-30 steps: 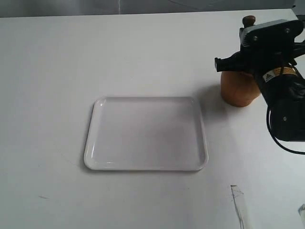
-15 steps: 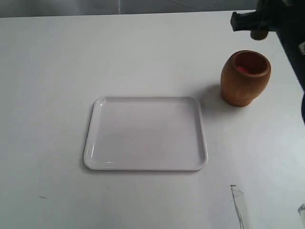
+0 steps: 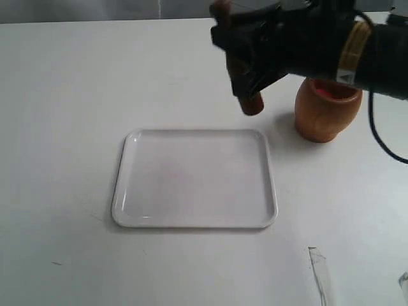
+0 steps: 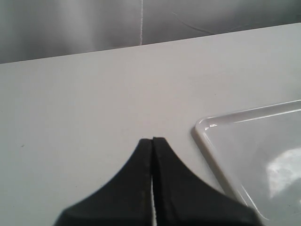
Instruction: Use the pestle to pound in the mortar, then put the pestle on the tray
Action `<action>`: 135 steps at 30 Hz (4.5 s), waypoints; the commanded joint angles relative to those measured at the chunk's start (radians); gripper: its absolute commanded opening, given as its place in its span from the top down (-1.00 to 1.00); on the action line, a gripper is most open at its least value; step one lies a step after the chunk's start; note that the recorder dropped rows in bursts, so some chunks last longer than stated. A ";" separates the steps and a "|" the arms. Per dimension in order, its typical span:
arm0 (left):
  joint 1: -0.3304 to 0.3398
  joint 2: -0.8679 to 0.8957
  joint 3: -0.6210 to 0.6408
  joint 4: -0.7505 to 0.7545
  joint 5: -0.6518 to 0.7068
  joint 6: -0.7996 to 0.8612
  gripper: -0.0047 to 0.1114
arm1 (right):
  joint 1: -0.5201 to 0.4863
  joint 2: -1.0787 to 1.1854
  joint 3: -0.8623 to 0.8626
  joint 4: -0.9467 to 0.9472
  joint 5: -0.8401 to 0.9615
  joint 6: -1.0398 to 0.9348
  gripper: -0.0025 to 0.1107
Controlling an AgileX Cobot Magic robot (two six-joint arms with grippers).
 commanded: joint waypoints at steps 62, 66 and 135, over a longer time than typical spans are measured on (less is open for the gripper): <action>-0.008 -0.001 0.001 -0.007 -0.003 -0.008 0.92 | 0.268 0.019 -0.158 -0.303 0.255 0.270 0.96; -0.008 -0.001 0.001 -0.007 -0.003 -0.008 0.92 | 0.268 -0.167 -0.071 -0.344 0.255 0.270 0.96; -0.008 -0.001 0.001 -0.007 -0.003 -0.008 0.92 | -0.412 -1.478 0.743 0.365 0.163 0.084 0.96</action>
